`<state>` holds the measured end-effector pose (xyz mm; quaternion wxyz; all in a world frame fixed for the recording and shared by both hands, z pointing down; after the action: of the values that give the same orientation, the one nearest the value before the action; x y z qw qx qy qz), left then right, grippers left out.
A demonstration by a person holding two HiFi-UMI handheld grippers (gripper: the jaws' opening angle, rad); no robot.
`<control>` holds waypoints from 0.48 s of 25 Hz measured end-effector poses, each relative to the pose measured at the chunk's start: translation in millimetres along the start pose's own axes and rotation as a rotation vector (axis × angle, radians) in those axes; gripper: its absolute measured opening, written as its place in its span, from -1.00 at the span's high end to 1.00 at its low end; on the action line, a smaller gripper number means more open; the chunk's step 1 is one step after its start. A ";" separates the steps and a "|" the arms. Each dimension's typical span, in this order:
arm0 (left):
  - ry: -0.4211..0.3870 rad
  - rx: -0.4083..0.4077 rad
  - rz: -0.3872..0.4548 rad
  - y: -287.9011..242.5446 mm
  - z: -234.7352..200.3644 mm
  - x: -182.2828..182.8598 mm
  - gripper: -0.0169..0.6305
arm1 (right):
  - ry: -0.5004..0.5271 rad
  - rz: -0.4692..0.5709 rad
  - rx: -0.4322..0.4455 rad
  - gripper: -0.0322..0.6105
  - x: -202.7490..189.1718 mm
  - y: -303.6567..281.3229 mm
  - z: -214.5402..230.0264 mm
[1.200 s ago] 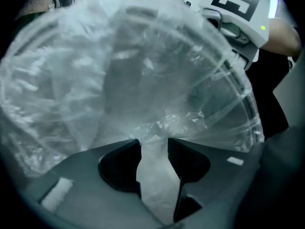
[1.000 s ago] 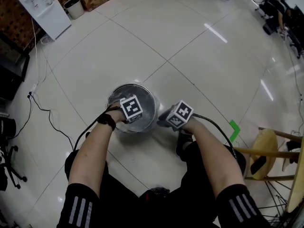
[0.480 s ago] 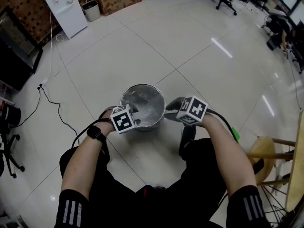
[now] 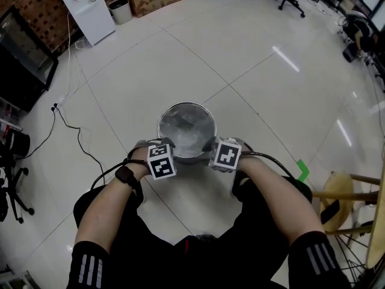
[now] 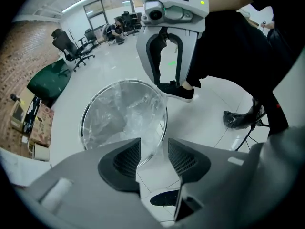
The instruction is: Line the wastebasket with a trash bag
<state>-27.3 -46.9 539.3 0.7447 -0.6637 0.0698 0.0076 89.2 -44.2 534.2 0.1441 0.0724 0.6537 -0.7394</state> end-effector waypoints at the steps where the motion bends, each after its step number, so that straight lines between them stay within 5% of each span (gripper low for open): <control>1: -0.010 -0.005 0.002 -2.0 1.1 2.4 0.44 | 0.032 -0.017 -0.010 0.37 2.5 -7.1 -1.1; 7: -0.060 -0.041 -0.019 -12.7 6.2 -4.1 0.95 | 0.089 -0.109 0.027 0.40 5.6 -26.3 -6.2; 12: -0.123 -0.135 -0.024 -3.5 23.6 -12.4 0.97 | 0.066 -0.152 0.121 0.43 -4.9 -25.4 -10.2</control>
<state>-36.9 -22.9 546.8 0.7013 -0.7114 0.0152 0.0442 85.2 -30.9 558.3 0.0613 0.0555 0.6158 -0.7836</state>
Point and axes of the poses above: the fingertips, and each gripper's own axes: y backward along the fingers, z to its right, x out of its top, the point moved 6 cm from there along y, backward along the fingers, and after that the axes turned 11 degrees about -z, right-handed, at the moved point
